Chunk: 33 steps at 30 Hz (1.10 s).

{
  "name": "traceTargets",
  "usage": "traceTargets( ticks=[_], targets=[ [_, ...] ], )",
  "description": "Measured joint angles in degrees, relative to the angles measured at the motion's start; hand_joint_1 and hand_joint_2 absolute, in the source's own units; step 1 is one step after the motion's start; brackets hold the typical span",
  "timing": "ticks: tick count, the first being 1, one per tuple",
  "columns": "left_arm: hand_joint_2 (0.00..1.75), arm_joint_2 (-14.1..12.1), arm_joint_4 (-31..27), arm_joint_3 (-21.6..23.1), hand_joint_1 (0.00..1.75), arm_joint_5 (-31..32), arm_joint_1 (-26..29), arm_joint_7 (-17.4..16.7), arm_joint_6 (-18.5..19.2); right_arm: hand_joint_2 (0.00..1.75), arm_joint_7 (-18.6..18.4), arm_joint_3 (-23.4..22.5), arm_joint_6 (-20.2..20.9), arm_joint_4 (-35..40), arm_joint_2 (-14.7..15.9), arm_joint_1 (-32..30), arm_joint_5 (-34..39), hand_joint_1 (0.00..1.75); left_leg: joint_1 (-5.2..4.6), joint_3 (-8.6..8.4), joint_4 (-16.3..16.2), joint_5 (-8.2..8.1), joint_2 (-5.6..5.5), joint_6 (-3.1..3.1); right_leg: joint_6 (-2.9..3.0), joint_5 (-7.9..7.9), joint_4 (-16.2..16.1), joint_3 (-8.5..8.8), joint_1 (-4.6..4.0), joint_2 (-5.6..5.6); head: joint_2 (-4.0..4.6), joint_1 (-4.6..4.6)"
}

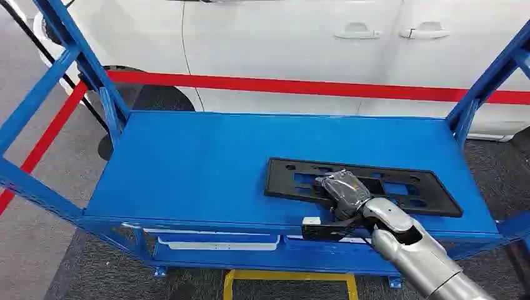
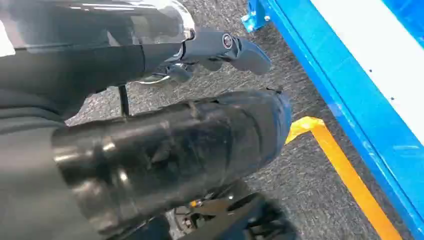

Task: Take the parts from the cabinet and place them on the table.

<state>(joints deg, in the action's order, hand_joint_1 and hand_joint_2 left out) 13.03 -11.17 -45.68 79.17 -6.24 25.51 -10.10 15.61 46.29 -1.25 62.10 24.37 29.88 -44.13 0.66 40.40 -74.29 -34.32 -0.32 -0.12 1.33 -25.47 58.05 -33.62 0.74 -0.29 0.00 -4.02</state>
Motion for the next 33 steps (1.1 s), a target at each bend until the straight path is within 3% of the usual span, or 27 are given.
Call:
traceTargets(
  ticks=[1,2,5,6,8,9,11,12,14,15,16,17,18,20,22,25,26,27,28,30,31,32,33],
  targets=[
    [0.00,0.0,0.0,0.0,0.00,-0.1,0.1,0.0,0.0,1.75,-0.4,-0.1,-0.9,0.2,0.0,-0.3,-1.3,1.75,0.01,0.96,-1.8,0.03,0.01,0.06,0.00,0.00,0.1,-0.08,0.00,0.00,0.02,0.00],
    [0.00,0.0,0.0,0.0,0.00,-0.4,0.1,0.0,0.0,1.75,-0.9,-0.1,-2.0,0.4,0.0,-0.5,-3.0,1.75,0.05,0.40,-0.5,1.49,0.01,0.08,-0.04,-0.03,0.2,-0.12,0.02,0.01,0.00,0.02],
    [0.00,-0.1,0.0,0.0,0.00,-0.6,0.0,0.0,-0.1,1.75,-4.3,-0.1,-6.1,2.5,-0.2,-0.9,-10.6,1.75,0.12,-6.24,13.4,8.53,0.05,-0.19,-0.55,-0.44,0.9,-0.19,0.15,0.12,0.02,0.00],
    [0.00,-0.1,0.0,0.0,0.00,-0.7,0.0,0.0,-0.2,1.75,-5.4,-0.1,-7.4,3.6,-0.2,-0.9,-13.4,1.75,-0.18,-7.02,15.0,7.54,-0.03,-0.32,-0.90,-0.61,1.2,-0.48,-0.25,0.22,0.02,0.00],
    [0.00,-0.1,0.0,0.0,0.00,-1.0,0.1,0.0,-0.3,1.75,-7.7,-0.2,-9.0,5.9,-0.4,-0.9,-18.4,1.75,-0.16,-6.58,15.0,7.84,-0.05,-0.81,-1.45,-0.35,1.2,-0.76,-0.24,0.32,0.00,-0.04],
    [0.00,-0.1,0.0,0.0,0.00,-1.1,0.2,0.0,-0.4,1.75,-8.9,-0.1,-9.7,7.5,-0.6,-1.0,-21.6,1.75,-0.41,-6.56,15.0,7.85,-0.05,-1.19,-1.79,-0.19,1.0,-0.75,-0.08,0.34,0.00,-0.02],
    [0.00,0.0,0.0,0.0,0.00,-1.2,0.2,-0.1,-0.5,1.75,-11.0,-0.1,-10.4,10.4,-0.9,-1.0,-26.3,1.75,0.03,-6.92,16.0,8.54,0.16,-2.17,-2.40,-0.80,1.4,-1.07,0.22,0.38,0.00,-0.04],
    [0.00,0.0,0.0,0.0,0.00,-1.3,0.0,-0.1,-0.6,1.75,-11.7,0.0,-10.7,11.6,-1.3,-0.9,-28.0,1.75,-0.01,-6.94,16.2,8.62,0.13,-2.45,-2.53,-2.25,3.2,-1.76,0.15,0.30,0.02,-0.07],
    [0.00,0.0,0.0,0.0,0.00,-1.5,-0.1,-0.2,-0.7,1.75,-12.9,0.4,-11.3,14.2,-2.3,-0.7,-31.1,1.75,-0.06,-6.84,16.1,8.63,0.15,-2.72,-2.90,-6.82,12.0,-5.60,0.23,0.31,0.00,-0.02],
    [0.00,0.0,0.0,0.0,0.00,-1.5,0.0,-0.2,-0.7,1.75,-13.4,0.6,-11.4,15.2,-2.9,-0.8,-32.3,1.75,-0.11,-6.80,16.1,8.61,0.14,-2.75,-3.02,-8.34,16.2,-7.56,0.22,0.31,0.00,-0.04],
    [0.00,0.0,0.0,0.0,0.00,-1.5,0.0,-0.2,-0.7,1.75,-13.9,0.8,-11.6,16.0,-3.3,-0.8,-32.9,1.75,-0.12,-6.77,16.0,8.57,0.11,-2.79,-3.06,-8.82,18.9,-8.96,0.22,0.31,0.02,-0.02],
    [0.00,0.0,0.0,0.0,0.00,-1.5,0.0,-0.3,-0.7,1.75,-14.3,1.0,-11.8,16.9,-3.9,-0.9,-33.6,1.75,-0.11,-6.78,16.0,8.54,0.07,-2.76,-3.03,-7.85,18.6,-8.93,0.24,0.30,0.02,-0.04],
    [0.00,0.0,0.0,0.0,0.00,-1.6,0.0,-0.3,-0.8,1.75,-14.8,1.3,-12.2,17.6,-4.4,-0.9,-34.3,1.75,-0.11,-6.82,15.9,8.45,0.00,-2.67,-2.91,-5.78,15.7,-7.69,0.25,0.30,0.00,-0.04],
    [0.00,0.1,0.0,0.0,0.00,-1.6,0.0,-0.3,-1.0,1.75,-15.7,1.7,-13.2,19.5,-5.5,-0.8,-35.5,1.75,-0.11,-7.03,15.7,8.16,-0.07,-2.34,-2.43,-0.35,5.3,-2.65,0.24,0.28,0.00,-0.04],
    [0.00,0.2,0.0,0.0,0.00,-1.7,-0.1,-0.3,-1.1,1.75,-16.1,2.2,-14.4,20.8,-6.6,-0.9,-36.6,1.75,-0.55,-6.70,15.3,7.93,-0.07,-1.84,-2.02,-0.78,1.1,-0.92,-0.26,0.31,0.00,-0.02],
    [0.00,0.2,0.0,0.0,0.00,-1.7,0.0,-0.6,-1.2,1.75,-17.2,3.3,-15.8,22.7,-8.0,-1.5,-38.3,1.75,-0.43,-6.69,15.7,8.22,-0.03,-1.04,-1.32,-0.75,1.4,-1.06,-0.46,0.47,0.00,0.00],
    [0.00,0.2,0.0,0.0,0.00,-1.7,-0.1,-0.7,-1.3,1.75,-17.7,3.7,-16.0,23.3,-8.6,-1.6,-38.8,1.75,-0.46,-6.53,15.5,7.75,-0.07,-0.65,-0.81,-0.48,0.9,-0.81,0.15,0.48,0.00,-0.02],
    [0.00,0.2,0.0,0.0,0.00,-1.7,-0.1,-0.7,-1.3,1.75,-18.1,4.0,-16.4,23.8,-9.2,-1.7,-39.2,1.75,-0.25,-6.16,14.3,6.80,-0.02,-0.36,-0.49,-0.42,0.8,-0.71,0.11,0.46,0.00,-0.04],
    [0.00,0.2,0.0,0.0,0.00,-1.8,-0.1,-0.8,-1.4,1.75,-18.8,4.3,-17.1,24.4,-10.0,-1.8,-39.9,1.75,-0.22,-4.66,11.0,4.74,-0.01,-0.15,0.00,-0.48,0.8,-0.72,0.12,0.42,0.00,0.04],
    [0.00,0.2,0.0,0.0,0.00,-1.8,0.0,-0.8,-1.4,1.75,-19.6,5.2,-18.1,25.1,-11.4,-2.2,-40.8,1.75,-0.08,-0.43,2.0,0.71,0.02,0.28,0.22,-0.57,0.8,-0.67,-0.02,0.40,0.02,0.00],
    [0.00,0.2,0.0,0.0,0.00,-1.8,0.0,-0.8,-1.4,1.75,-19.8,5.6,-18.3,25.3,-12.0,-2.5,-40.9,1.75,-0.07,1.32,-1.5,-0.26,0.02,0.41,0.26,-0.61,0.8,-0.67,-0.07,0.40,0.00,0.02],
    [0.00,0.2,0.0,0.0,0.00,-1.8,0.1,-0.8,-1.4,1.75,-20.0,6.2,-18.4,25.5,-12.5,-2.8,-41.0,1.75,-0.07,1.96,-2.5,0.31,0.02,0.46,0.32,-0.65,0.9,-0.65,-0.08,0.41,0.00,0.00],
    [0.00,0.2,0.0,0.0,0.00,-2.0,0.1,-0.8,-1.4,1.75,-20.1,6.7,-18.6,25.5,-13.2,-3.2,-41.2,1.75,-0.06,1.10,-0.4,2.18,0.02,0.42,0.36,-0.71,0.9,-0.57,-0.08,0.46,0.00,0.02]
  ],
)
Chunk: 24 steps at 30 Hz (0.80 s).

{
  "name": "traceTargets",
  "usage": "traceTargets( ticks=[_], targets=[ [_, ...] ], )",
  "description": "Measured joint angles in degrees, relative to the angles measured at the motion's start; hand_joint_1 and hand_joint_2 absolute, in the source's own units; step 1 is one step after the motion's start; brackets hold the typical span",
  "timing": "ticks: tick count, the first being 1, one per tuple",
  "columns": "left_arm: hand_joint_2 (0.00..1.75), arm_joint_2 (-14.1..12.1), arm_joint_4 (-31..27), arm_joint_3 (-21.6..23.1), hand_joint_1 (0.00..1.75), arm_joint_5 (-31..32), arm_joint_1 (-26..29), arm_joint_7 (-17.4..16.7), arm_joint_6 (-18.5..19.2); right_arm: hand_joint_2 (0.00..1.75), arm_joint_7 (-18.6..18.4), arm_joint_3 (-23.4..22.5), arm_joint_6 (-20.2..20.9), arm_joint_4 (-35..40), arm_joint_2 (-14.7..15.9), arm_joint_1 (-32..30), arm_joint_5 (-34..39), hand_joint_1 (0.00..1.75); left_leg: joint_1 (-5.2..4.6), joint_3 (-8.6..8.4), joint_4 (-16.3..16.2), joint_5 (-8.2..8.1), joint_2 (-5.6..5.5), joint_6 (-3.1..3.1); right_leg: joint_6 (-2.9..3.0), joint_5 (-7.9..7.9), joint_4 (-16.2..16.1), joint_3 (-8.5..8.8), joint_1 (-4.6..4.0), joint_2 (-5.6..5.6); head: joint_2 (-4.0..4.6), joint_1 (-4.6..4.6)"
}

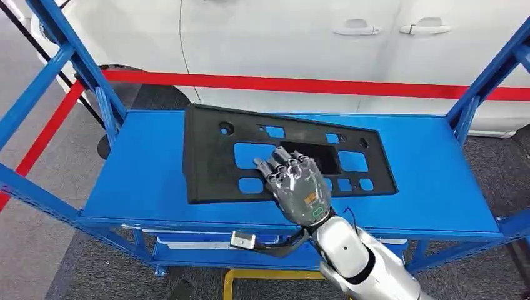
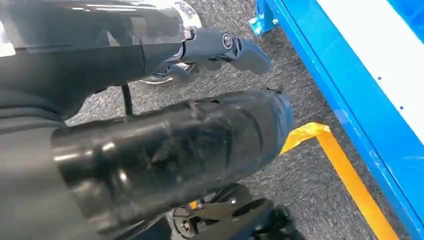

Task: Take the parts from the cabinet and place them on the table.

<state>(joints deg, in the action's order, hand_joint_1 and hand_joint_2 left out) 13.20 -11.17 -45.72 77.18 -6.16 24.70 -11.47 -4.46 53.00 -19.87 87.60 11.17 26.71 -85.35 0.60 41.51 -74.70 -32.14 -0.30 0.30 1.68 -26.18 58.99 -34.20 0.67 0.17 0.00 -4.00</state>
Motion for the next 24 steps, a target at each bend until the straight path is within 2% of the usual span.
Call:
traceTargets(
  ticks=[2,3,4,6,7,8,9,10,12,13,14,15,16,17,18,19,22,24],
  targets=[
    [0.00,0.0,0.0,0.0,0.00,-0.2,-0.1,0.3,0.2,1.75,-0.3,0.7,-0.6,0.4,-1.3,-0.3,-0.3,1.75,0.00,-4.41,9.4,5.17,0.01,-0.33,-0.13,-0.20,0.1,0.26,0.00,0.15,0.00,0.00],
    [0.00,0.0,0.0,0.0,0.00,-0.3,-0.2,0.7,0.4,1.75,-0.5,1.0,-1.0,0.4,-1.9,-0.3,-0.6,1.75,-0.01,-6.62,14.1,6.91,0.01,-0.63,-0.35,-0.36,0.2,0.34,0.00,0.18,0.00,0.00],
    [0.00,0.0,0.0,0.0,0.00,-0.3,-0.3,0.9,0.8,1.75,-0.7,1.2,-1.4,0.5,-2.4,-0.3,-0.7,1.75,-0.28,-7.43,15.6,6.08,-0.05,-0.82,-0.64,-0.48,0.5,0.07,-0.45,0.20,0.02,-0.02],
    [0.00,0.0,0.0,0.0,0.00,-0.5,-0.3,1.5,1.5,1.75,-0.8,1.7,-1.6,0.5,-3.0,-0.4,-1.1,1.75,-0.40,-7.15,15.7,6.18,-0.10,-1.00,-1.06,-0.30,0.4,-0.10,-0.33,0.20,0.00,-0.02],
    [0.00,0.0,0.0,0.0,0.00,-0.5,-0.1,1.7,1.9,1.75,-0.8,1.9,-1.6,0.5,-3.2,-0.4,-1.2,1.75,-0.45,-7.14,15.7,6.17,-0.11,-1.26,-1.35,-0.20,0.2,0.02,-0.28,0.19,0.00,-0.02],
    [0.00,0.0,0.0,0.0,0.00,-0.5,-0.1,2.0,2.3,1.75,-0.8,2.1,-1.6,0.6,-3.4,-0.4,-1.3,1.75,0.02,-7.32,16.2,6.48,-0.12,-1.75,-1.73,-0.26,0.2,0.13,-0.61,0.21,0.00,-0.02],
    [1.75,0.0,0.0,0.0,0.00,-0.6,-0.2,2.4,2.9,1.75,-0.8,2.2,-1.6,0.6,-3.5,-0.4,-1.4,1.75,0.22,-7.57,16.6,6.71,-0.01,-2.09,-1.96,-0.97,0.9,-0.15,-0.26,0.19,0.02,-0.04],
    [1.75,0.0,0.0,0.0,0.00,-0.7,-0.3,2.8,3.3,1.75,-0.8,2.3,-1.5,0.6,-3.6,-0.2,-1.3,1.75,0.21,-7.61,16.7,6.76,-0.01,-2.44,-2.13,-2.59,3.1,-1.12,-0.26,0.06,0.00,-0.09],
    [1.75,0.0,0.0,0.0,0.00,-0.7,-0.3,3.0,3.8,1.75,-0.8,2.6,-1.5,0.6,-3.8,-0.1,-1.3,1.75,0.16,-7.51,16.6,6.72,0.04,-2.66,-2.44,-6.97,11.9,-5.26,-0.08,0.05,0.02,-0.04],
    [1.75,0.0,0.0,0.0,0.00,-0.7,-0.1,3.1,4.0,1.75,-0.8,2.8,-1.5,0.5,-3.8,-0.1,-1.2,1.75,0.12,-7.48,16.5,6.70,0.07,-2.70,-2.60,-8.45,16.4,-7.46,0.01,0.04,0.00,-0.09],
    [1.75,0.0,0.0,0.0,0.00,-0.6,0.0,3.1,4.1,1.75,-0.8,2.9,-1.4,0.5,-3.8,-0.1,-1.1,1.75,0.12,-7.47,16.5,6.68,0.06,-2.70,-2.65,-8.30,17.8,-8.23,0.07,0.04,0.00,-0.04],
    [1.75,0.0,0.0,0.0,0.00,-0.5,0.0,3.1,4.1,1.75,-0.8,3.0,-1.4,0.3,-3.8,-0.1,-1.0,1.75,0.12,-7.49,16.4,6.63,0.02,-2.66,-2.64,-6.82,16.6,-7.68,0.13,0.02,0.00,-0.09],
    [1.75,0.0,0.0,0.0,0.00,-0.5,0.0,3.1,4.1,1.75,-0.8,3.1,-1.4,0.3,-3.8,-0.1,-0.8,1.75,0.13,-7.51,16.3,6.55,-0.04,-2.60,-2.55,-4.70,13.4,-6.16,0.18,0.00,0.00,-0.07],
    [1.75,0.0,0.0,0.0,0.00,-0.5,0.0,3.1,4.2,1.75,-0.8,3.3,-1.4,0.3,-3.8,0.0,-0.6,1.75,0.14,-7.59,16.2,6.45,-0.11,-2.51,-2.35,-1.82,7.7,-3.40,0.20,-0.03,0.00,-0.07],
    [1.75,0.0,0.0,0.0,0.00,-0.9,0.0,3.1,4.1,1.75,-0.8,3.3,-1.3,0.3,-3.8,0.1,-0.4,1.75,0.13,-7.66,16.1,6.32,-0.15,-2.32,-2.08,0.24,2.6,-0.85,0.19,-0.09,0.02,-0.07],
    [1.75,0.0,0.0,0.0,0.00,-1.2,0.0,3.1,4.0,1.75,-0.8,3.4,-1.3,0.3,-3.8,0.2,-0.4,1.75,-0.16,-7.47,16.0,6.23,-0.14,-2.07,-1.91,-0.87,0.8,-0.03,-0.10,-0.13,0.00,-0.04],
    [1.75,0.0,0.0,-0.1,0.00,-1.4,0.0,1.8,2.5,1.75,-1.0,3.4,-0.8,0.2,-3.8,0.2,-0.3,1.75,-0.19,-7.38,16.1,6.51,-0.13,-1.22,-1.45,-0.37,0.5,-0.19,-0.48,0.14,0.00,-0.02],
    [1.75,0.0,0.0,-0.1,0.00,-1.1,0.0,0.7,1.4,1.75,-1.3,3.4,-0.7,0.1,-3.9,0.3,-0.3,1.75,0.08,-7.10,15.7,5.88,-0.08,-0.60,-0.59,0.14,-0.2,0.18,0.13,0.03,0.00,-0.04]
  ],
)
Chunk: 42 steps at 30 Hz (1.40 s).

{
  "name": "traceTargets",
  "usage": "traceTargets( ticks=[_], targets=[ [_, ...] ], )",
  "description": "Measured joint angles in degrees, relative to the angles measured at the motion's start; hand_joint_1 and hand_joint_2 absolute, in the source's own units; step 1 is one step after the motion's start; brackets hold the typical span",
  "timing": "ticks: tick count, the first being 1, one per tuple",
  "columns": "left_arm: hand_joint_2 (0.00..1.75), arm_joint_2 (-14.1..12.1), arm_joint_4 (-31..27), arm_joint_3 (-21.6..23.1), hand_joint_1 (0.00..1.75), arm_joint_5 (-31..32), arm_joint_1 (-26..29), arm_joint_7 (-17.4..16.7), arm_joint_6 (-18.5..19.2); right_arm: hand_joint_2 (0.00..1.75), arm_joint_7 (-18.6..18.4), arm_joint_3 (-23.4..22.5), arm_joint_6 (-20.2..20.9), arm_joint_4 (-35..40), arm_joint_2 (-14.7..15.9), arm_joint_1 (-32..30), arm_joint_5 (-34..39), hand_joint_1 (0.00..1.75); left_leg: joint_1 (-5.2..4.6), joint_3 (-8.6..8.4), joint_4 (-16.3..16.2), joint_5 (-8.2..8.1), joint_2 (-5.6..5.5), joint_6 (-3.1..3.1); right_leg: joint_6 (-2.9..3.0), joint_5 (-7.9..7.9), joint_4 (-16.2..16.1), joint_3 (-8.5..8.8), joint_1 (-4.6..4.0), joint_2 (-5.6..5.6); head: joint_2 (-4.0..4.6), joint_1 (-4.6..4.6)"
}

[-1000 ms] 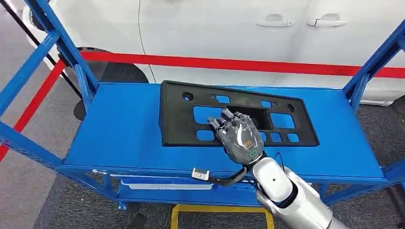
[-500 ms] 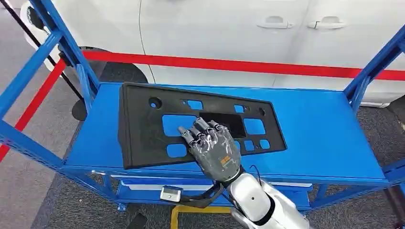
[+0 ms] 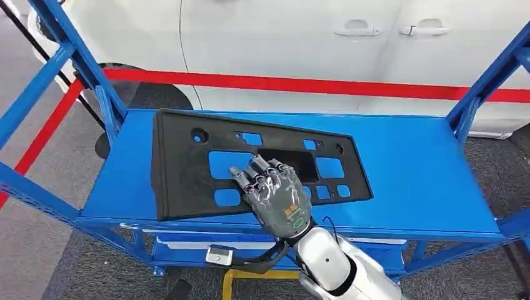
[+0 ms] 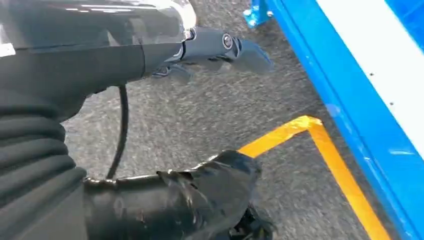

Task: Take the parts from the cabinet and place them on the table.

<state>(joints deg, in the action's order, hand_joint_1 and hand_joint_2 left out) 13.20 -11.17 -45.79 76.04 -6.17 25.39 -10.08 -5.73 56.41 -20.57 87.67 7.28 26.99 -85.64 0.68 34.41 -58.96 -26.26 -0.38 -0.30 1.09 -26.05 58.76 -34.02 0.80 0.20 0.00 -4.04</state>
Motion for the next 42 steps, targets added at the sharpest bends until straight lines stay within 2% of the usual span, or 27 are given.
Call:
traceTargets(
  ticks=[2,4,5,6,7,9,10,11,14,15,17,19,20,21,22,25,26,30,32,34,35,36,37,38,40,41,42],
  targets=[
    [1.75,0.0,0.0,0.0,0.00,0.3,-0.1,-1.0,-1.5,1.75,-0.4,0.0,0.3,-0.1,-0.1,0.3,0.0,1.75,0.04,2.12,-5.3,-3.47,0.04,0.45,0.62,0.02,-0.1,-0.02,-0.05,-0.11,0.02,0.07],
    [1.75,0.0,0.0,0.0,0.00,0.7,0.0,-1.7,-2.8,1.75,-0.6,0.0,1.0,-0.4,-0.1,0.4,0.0,1.75,0.10,6.60,-15.1,-7.61,0.05,0.83,0.69,-0.02,0.0,-0.05,-0.17,-0.17,0.02,0.02],
    [1.75,0.0,0.0,0.0,0.00,0.8,0.1,-1.9,-3.2,1.75,-0.7,0.0,1.2,-0.7,-0.1,0.4,0.0,1.75,0.10,7.81,-17.6,-7.96,0.05,0.92,0.69,-0.02,0.0,-0.05,-0.21,-0.17,0.00,0.04],
    [1.75,0.0,0.0,0.0,0.00,0.9,0.2,-2.0,-3.5,1.75,-0.7,0.0,1.3,-0.8,0.0,0.4,0.0,1.75,0.11,7.76,-17.4,-7.09,0.05,0.91,0.70,-0.03,0.0,0.00,-0.21,-0.15,0.02,0.04],
    [1.75,0.0,0.0,0.0,0.00,1.0,0.1,-2.1,-3.8,1.75,-0.7,0.0,1.3,-1.0,0.0,0.4,0.0,1.75,0.10,6.35,-14.4,-4.98,0.05,0.79,0.69,-0.04,0.0,0.04,-0.22,-0.08,0.02,0.04],
    [1.75,0.0,0.0,0.1,0.00,1.0,0.1,-2.2,-4.2,1.75,-0.7,0.0,1.4,-1.1,0.0,0.5,0.0,1.75,0.10,1.73,-4.8,-0.19,0.05,0.39,0.53,-0.17,0.2,0.23,-0.22,0.04,0.00,0.04],
    [1.75,0.0,0.0,0.1,0.00,1.0,0.0,-2.2,-4.4,1.75,-0.7,0.0,1.4,-1.2,0.0,0.6,0.0,1.75,0.07,-0.18,-0.3,0.46,0.04,0.06,0.33,-0.31,0.2,0.25,-0.22,0.07,0.00,0.04],
    [1.75,0.0,0.0,0.1,0.00,1.1,0.0,-2.3,-4.5,1.75,-0.7,0.0,1.4,-1.3,0.0,0.7,0.0,1.75,-0.29,-0.80,0.5,0.19,0.01,-0.04,0.01,-0.34,0.5,-0.07,-0.66,0.13,0.00,0.04],
    [1.75,0.1,0.0,0.2,0.00,1.5,0.1,-2.6,-4.8,1.75,-0.8,-0.1,1.6,-1.8,0.0,0.8,0.0,1.75,-0.44,-0.45,0.2,0.37,-0.05,-0.63,-0.75,0.03,0.1,-0.03,-0.46,0.14,0.02,0.02],
    [1.75,0.2,0.0,0.2,0.00,1.5,0.1,-2.7,-4.9,1.75,-0.8,-0.2,1.7,-1.9,0.0,0.9,0.0,1.75,0.06,-0.61,0.8,0.70,-0.04,-1.13,-1.12,-0.10,0.2,-0.07,-0.73,0.13,0.00,0.04],
    [1.75,0.3,0.0,0.2,0.00,1.6,-0.1,-2.8,-5.3,1.75,-0.9,-0.4,1.8,-2.0,0.0,1.0,0.0,1.75,0.12,-0.70,1.1,1.05,0.08,-1.76,-1.72,-2.64,3.2,-1.18,-0.51,0.02,0.00,0.00],
    [1.75,0.4,0.0,0.2,0.00,1.6,-0.1,-2.9,-5.4,1.75,-0.9,-0.5,1.9,-2.2,0.0,1.0,0.0,1.75,0.02,-0.56,1.0,1.06,0.17,-2.03,-2.05,-7.12,11.9,-5.11,-0.37,0.03,0.00,0.02],
    [1.75,0.4,0.0,0.2,0.00,1.6,0.0,-3.0,-5.4,1.75,-0.9,-0.6,1.9,-2.4,0.0,0.9,0.0,1.75,0.01,-0.46,0.9,1.05,0.20,-2.04,-2.20,-8.36,15.9,-6.96,-0.32,0.02,0.02,0.00],
    [1.75,0.4,0.0,0.2,0.00,1.6,0.0,-3.0,-5.5,1.75,-0.9,-0.6,1.9,-2.6,0.1,0.9,0.0,1.75,0.01,-0.37,0.8,1.05,0.19,-2.03,-2.27,-8.03,17.0,-7.54,-0.19,0.02,0.00,0.00],
    [1.75,0.4,0.0,0.2,0.00,1.6,0.1,-3.0,-5.5,1.75,-0.9,-0.6,1.9,-2.8,0.1,0.8,0.1,1.75,0.01,-0.31,0.6,1.04,0.17,-2.03,-2.27,-6.57,15.5,-6.76,-0.02,0.01,0.00,0.00],
    [1.75,0.5,0.0,0.3,0.00,1.6,0.0,-3.0,-5.7,1.75,-1.0,-0.8,1.9,-2.9,0.1,0.9,0.1,1.75,0.02,-0.28,0.3,0.81,0.08,-1.68,-1.77,-0.44,2.1,0.02,0.13,-0.13,0.02,-0.02],
    [1.75,0.5,0.0,0.3,0.00,1.6,0.0,-3.0,-5.7,1.75,-1.0,-0.9,1.9,-3.0,0.1,1.0,0.1,1.75,-0.34,0.02,0.0,0.82,0.07,-1.38,-1.59,-1.24,1.0,0.36,-0.15,-0.13,0.02,0.00],
    [1.75,0.5,0.0,0.3,0.00,1.6,0.1,-3.0,-5.8,1.75,-1.4,-1.1,1.9,-3.1,0.1,0.8,0.1,1.75,-0.28,0.31,0.2,1.31,0.07,-0.17,-0.50,-0.35,0.6,-0.21,-0.27,0.14,0.00,0.00],
    [1.75,0.5,0.0,0.3,0.00,1.6,0.1,-3.0,-5.9,1.75,-1.4,-1.2,1.8,-3.1,0.0,0.8,0.1,1.75,-0.03,1.57,-2.8,-1.71,0.11,0.33,0.42,0.21,0.2,-0.18,0.00,-0.13,0.02,0.07],
    [1.75,0.5,0.0,0.3,0.00,1.6,0.1,-3.1,-5.9,1.75,-1.4,-1.2,1.8,-3.2,-0.2,0.8,0.1,1.75,0.08,4.97,-11.3,-6.51,0.12,0.76,0.78,0.42,0.2,-0.57,-0.13,-0.24,0.00,0.07],
    [1.75,0.5,0.0,0.3,0.00,1.6,0.1,-3.1,-5.9,1.75,-1.4,-1.2,1.8,-3.3,-0.2,0.7,0.1,1.75,0.07,6.55,-15.3,-8.18,0.12,0.93,0.88,0.53,0.2,-0.82,-0.21,-0.29,0.02,0.04],
    [1.75,0.5,0.0,0.3,0.00,1.6,0.2,-3.2,-5.9,1.75,-1.4,-1.2,1.8,-3.4,-0.2,0.6,0.1,1.75,0.08,7.24,-17.5,-8.60,0.12,1.01,0.91,0.64,0.3,-1.04,-0.27,-0.30,0.00,0.07],
    [1.75,0.5,0.0,0.3,0.00,1.6,0.2,-3.2,-5.9,1.75,-1.4,-1.2,1.8,-3.6,-0.2,0.5,0.1,1.75,0.08,6.45,-16.7,-7.60,0.12,1.00,0.89,0.70,0.4,-1.20,-0.28,-0.29,0.00,0.04],
    [1.75,0.5,0.0,0.3,0.00,1.6,0.2,-3.3,-5.9,1.75,-1.4,-1.2,1.7,-3.6,-0.2,0.5,0.1,1.75,0.08,4.32,-13.2,-5.58,0.13,0.89,0.84,0.74,0.6,-1.30,-0.28,-0.28,0.02,0.04],
    [1.75,0.5,0.0,0.3,0.00,1.6,0.1,-3.3,-5.9,1.75,-1.4,-1.3,1.4,-3.6,-0.3,0.5,0.0,1.75,0.06,-1.68,-2.8,-1.25,0.13,0.42,0.76,0.76,1.0,-1.35,-0.29,-0.24,0.00,0.04],
    [1.75,0.5,0.0,0.4,0.00,1.6,0.0,-3.3,-5.9,1.75,-1.4,-1.4,1.3,-3.6,-0.4,0.5,-0.1,1.75,0.00,-2.96,-0.2,-2.50,0.09,0.07,0.53,0.87,1.0,-1.55,-0.31,-0.26,0.02,0.04],
    [1.75,0.5,0.0,0.5,0.00,1.6,-0.1,-3.2,-5.9,1.75,-1.4,-1.4,1.1,-3.7,-0.4,0.6,-0.2,1.75,-0.40,-2.74,0.2,-1.82,0.04,-0.12,0.13,0.99,1.4,-1.91,-0.57,-0.22,0.00,0.04]
  ],
)
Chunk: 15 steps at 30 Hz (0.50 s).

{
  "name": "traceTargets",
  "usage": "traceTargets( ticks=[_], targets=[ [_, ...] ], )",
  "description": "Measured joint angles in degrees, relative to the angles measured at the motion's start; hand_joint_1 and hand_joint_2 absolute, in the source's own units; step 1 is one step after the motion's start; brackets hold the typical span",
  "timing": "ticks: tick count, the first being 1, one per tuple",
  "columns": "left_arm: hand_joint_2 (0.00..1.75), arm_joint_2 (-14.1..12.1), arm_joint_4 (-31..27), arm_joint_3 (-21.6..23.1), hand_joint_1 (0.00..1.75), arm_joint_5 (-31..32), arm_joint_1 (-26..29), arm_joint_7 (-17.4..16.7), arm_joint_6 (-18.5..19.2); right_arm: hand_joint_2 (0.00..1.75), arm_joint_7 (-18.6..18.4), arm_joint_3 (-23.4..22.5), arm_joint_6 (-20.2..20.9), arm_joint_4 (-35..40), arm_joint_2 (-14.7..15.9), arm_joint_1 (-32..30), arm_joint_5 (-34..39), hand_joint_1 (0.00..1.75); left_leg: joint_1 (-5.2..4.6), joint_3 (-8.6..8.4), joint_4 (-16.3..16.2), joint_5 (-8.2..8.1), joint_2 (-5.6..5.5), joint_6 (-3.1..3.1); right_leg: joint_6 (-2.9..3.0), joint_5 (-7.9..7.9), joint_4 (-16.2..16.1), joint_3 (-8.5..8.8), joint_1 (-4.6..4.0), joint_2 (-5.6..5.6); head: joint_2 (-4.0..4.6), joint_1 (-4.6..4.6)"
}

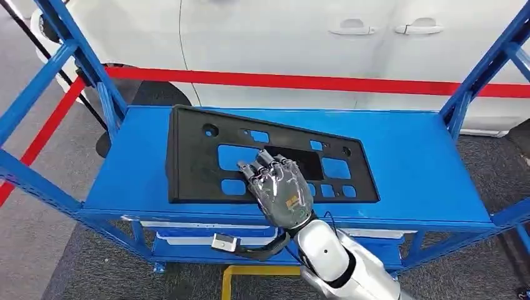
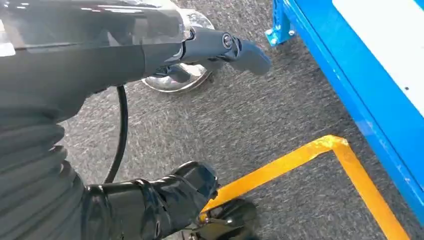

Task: Take the parts from the cabinet and place them on the table.

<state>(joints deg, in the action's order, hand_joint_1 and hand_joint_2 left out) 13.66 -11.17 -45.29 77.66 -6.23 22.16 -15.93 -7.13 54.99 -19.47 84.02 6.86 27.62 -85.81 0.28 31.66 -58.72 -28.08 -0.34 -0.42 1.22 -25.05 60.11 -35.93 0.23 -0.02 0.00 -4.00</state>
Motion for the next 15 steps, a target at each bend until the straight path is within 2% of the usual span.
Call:
traceTargets(
  ticks=[3,4,5,6,7,8,9,10,12,13,14,15],
  targets=[
    [1.75,0.0,0.0,0.1,0.00,0.0,0.2,0.0,0.0,1.75,0.0,0.0,-0.2,0.0,-0.1,-0.1,-0.1,1.75,-0.12,0.43,-0.1,0.57,-0.01,-0.83,-1.13,0.80,-0.6,-0.10,0.11,0.03,0.02,-0.02],
    [1.75,0.1,0.0,0.1,0.00,0.0,0.2,0.0,0.0,1.75,0.0,0.0,-0.2,0.0,-0.1,-0.1,-0.2,1.75,0.61,0.33,0.7,1.26,0.19,-1.41,-1.45,0.38,-0.3,-0.33,-0.04,0.07,0.02,0.00],
    [1.75,0.1,0.0,0.1,0.00,0.0,0.0,0.0,0.0,1.75,0.0,-0.1,-0.3,0.0,-0.1,0.0,-0.2,1.75,0.54,0.46,0.9,1.63,0.25,-1.75,-1.64,-1.04,0.8,-0.69,0.09,0.04,0.02,-0.04],
    [1.75,0.1,0.0,0.1,0.00,0.0,-0.1,0.0,0.0,1.75,0.0,-0.2,-0.3,-0.1,-0.1,0.0,-0.2,1.75,0.54,0.72,0.9,1.83,0.27,-2.06,-1.74,-3.16,3.3,-1.68,0.15,0.06,0.02,-0.04],
    [1.75,0.1,0.0,0.1,0.00,0.0,-0.1,0.0,0.0,1.75,0.0,-0.2,-0.3,-0.2,-0.1,0.0,-0.2,1.75,0.51,1.14,0.8,1.99,0.29,-2.19,-1.96,-6.20,8.5,-3.75,0.26,0.05,0.00,-0.07],
    [1.75,0.1,0.0,0.1,0.00,0.0,0.0,0.0,0.0,1.75,0.0,-0.2,-0.3,-0.3,-0.1,-0.2,-0.2,1.75,0.48,1.50,0.7,2.14,0.32,-2.18,-2.14,-8.20,12.7,-5.38,0.32,0.05,0.02,-0.04],
    [1.75,0.1,0.0,0.1,0.00,0.0,0.0,0.0,0.0,1.75,0.0,-0.2,-0.3,-0.5,-0.1,-0.3,-0.2,1.75,0.47,1.93,0.5,2.30,0.33,-2.17,-2.28,-9.23,16.0,-6.54,0.40,0.05,0.00,-0.04],
    [1.75,0.1,0.0,0.1,0.00,0.0,0.0,0.0,0.0,1.75,0.0,-0.2,-0.3,-0.6,-0.1,-0.4,-0.2,1.75,0.47,2.28,0.3,2.42,0.33,-2.08,-2.37,-8.80,16.3,-6.29,0.52,0.04,0.00,-0.04],
    [1.75,0.1,0.0,0.1,0.00,0.1,0.0,0.0,0.0,1.75,0.0,-0.2,-0.4,-0.8,-0.1,-0.4,-0.2,1.75,0.48,2.62,0.0,2.51,0.30,-1.93,-2.27,-5.65,10.5,-2.47,0.68,0.02,0.00,-0.04],
    [1.75,0.1,0.0,0.2,0.00,0.1,0.0,0.0,0.0,1.75,0.0,-0.2,-0.5,-0.8,-0.1,-0.4,-0.2,1.75,0.49,2.66,-0.2,2.56,0.28,-1.84,-2.07,-3.08,4.0,1.44,0.71,0.01,0.00,-0.04],
    [1.75,0.1,0.0,0.2,0.00,0.1,0.0,0.0,0.0,1.75,0.0,-0.2,-0.6,-0.8,-0.1,-0.3,-0.2,1.75,0.48,2.79,-0.3,2.60,0.28,-1.62,-1.79,-3.42,0.1,3.29,0.65,0.01,0.00,-0.04],
    [1.75,0.1,0.0,0.2,0.00,0.1,-0.1,0.0,0.0,1.75,0.0,-0.2,-0.8,-0.8,-0.1,-0.4,-0.2,1.75,0.10,3.11,-0.7,2.75,0.27,-1.15,-1.67,-3.07,-0.4,3.32,0.23,0.04,0.00,-0.02]
  ],
)
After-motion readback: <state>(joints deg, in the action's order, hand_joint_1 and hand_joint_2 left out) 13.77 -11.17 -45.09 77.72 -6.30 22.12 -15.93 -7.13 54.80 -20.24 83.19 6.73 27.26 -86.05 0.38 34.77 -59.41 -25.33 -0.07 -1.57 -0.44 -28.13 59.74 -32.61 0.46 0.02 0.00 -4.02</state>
